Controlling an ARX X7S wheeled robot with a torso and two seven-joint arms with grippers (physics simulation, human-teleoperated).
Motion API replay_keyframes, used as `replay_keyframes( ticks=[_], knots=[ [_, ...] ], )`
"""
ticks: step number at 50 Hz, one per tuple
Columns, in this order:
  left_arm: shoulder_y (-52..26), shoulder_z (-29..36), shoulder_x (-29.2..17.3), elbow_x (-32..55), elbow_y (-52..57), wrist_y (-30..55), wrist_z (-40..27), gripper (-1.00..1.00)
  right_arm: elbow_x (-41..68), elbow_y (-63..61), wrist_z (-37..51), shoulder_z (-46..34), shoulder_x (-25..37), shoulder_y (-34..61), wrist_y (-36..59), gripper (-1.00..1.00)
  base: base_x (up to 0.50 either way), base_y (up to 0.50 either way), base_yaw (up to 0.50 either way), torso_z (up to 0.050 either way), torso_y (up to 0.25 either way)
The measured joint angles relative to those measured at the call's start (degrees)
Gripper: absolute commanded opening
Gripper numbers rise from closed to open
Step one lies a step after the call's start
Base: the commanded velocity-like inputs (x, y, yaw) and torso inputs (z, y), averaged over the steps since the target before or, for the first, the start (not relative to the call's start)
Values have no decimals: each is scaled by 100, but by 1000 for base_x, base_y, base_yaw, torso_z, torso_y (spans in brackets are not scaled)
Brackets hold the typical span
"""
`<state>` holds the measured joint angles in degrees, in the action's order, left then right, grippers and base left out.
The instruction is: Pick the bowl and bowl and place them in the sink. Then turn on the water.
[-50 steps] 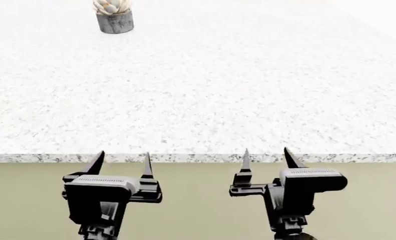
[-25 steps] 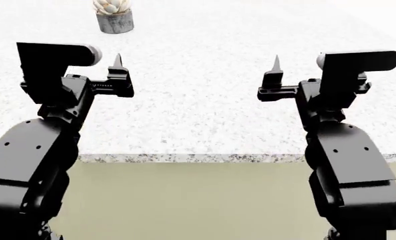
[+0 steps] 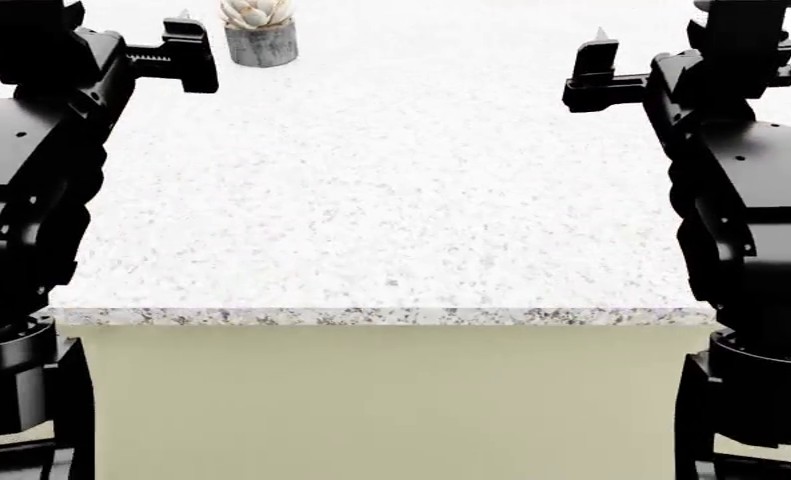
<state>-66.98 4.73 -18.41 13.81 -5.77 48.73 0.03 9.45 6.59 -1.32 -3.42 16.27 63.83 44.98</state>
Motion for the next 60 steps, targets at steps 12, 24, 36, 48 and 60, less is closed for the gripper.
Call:
replay_keyframes(
  ticks=[12,24,36,48,60],
  knots=[
    [-155,35,-76,12,-107,82,48,100,55,75,-129,-155,14,229,159,100,0,500,0,0,0],
    [-92,-15,-161,95,171,335,30,100,191,-120,-218,-177,-9,233,313,100,0,500,0,0,0],
    [-73,-14,-196,144,280,454,27,100,224,-25,-337,-347,-32,303,320,100,0,446,0,0,0],
    [-110,32,-204,161,251,466,45,100,86,27,-304,-602,58,377,529,100,0,500,0,0,0],
    [-129,48,-234,186,292,551,37,100,102,14,-174,-508,35,389,672,100,0,500,0,0,0]
  ],
)
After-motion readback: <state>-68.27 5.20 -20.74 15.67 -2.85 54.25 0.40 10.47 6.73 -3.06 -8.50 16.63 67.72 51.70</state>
